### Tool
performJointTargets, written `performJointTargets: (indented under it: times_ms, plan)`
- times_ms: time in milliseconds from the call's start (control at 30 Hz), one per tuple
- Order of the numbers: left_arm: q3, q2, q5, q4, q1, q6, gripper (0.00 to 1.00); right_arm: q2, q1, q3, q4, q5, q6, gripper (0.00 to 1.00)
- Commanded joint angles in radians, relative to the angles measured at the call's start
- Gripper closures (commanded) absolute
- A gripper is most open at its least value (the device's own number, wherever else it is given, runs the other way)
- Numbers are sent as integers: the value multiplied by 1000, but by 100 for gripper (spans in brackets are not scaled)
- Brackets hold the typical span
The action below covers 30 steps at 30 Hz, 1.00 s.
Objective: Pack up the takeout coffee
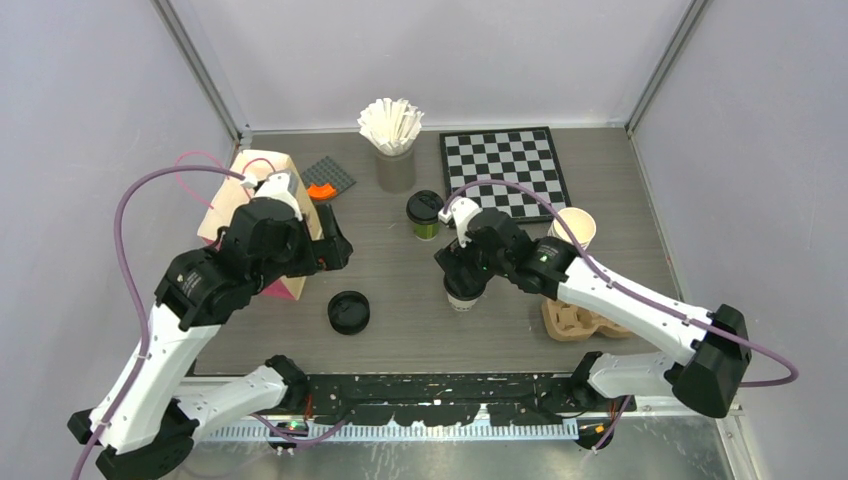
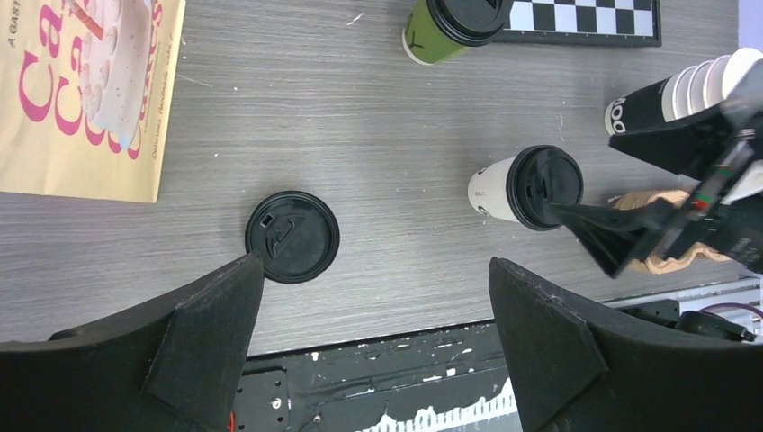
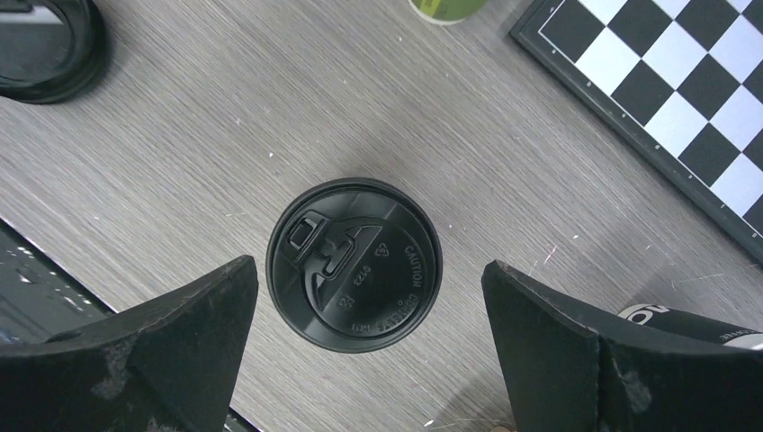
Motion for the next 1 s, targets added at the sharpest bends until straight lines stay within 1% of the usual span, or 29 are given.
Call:
performJointTargets:
  times_ms: [0, 133, 300, 400, 667, 767, 833, 900, 967]
  plan:
    - [66, 42, 37, -5, -1, 24, 3, 41, 11, -5, 45, 53, -46, 1]
    - [108, 68, 53, -9, 0, 33, 3, 112, 14, -4, 56, -8, -52, 1]
    - [118, 69, 38, -7, 0, 54, 3, 165, 16, 2, 27, 3, -74, 1]
    - [115, 70, 36, -7, 0, 62, 3, 166, 16, 4, 25, 3, -79, 1]
    - [115, 78, 29, -16, 0, 76, 3, 160, 16, 21, -8, 40, -73, 8]
    - [115, 78, 21, -16, 0, 83, 2, 135, 13, 24, -8, 86, -65, 9]
    - [115, 79, 17, -16, 0, 86, 2, 119, -1, 20, 1, 119, -63, 9]
    - [120, 85, 4, -22, 0, 84, 1, 117, -45, 18, 8, 124, -51, 10]
    - [132, 98, -50, -52, 0, 71, 0, 117, -104, 21, 18, 118, -34, 10]
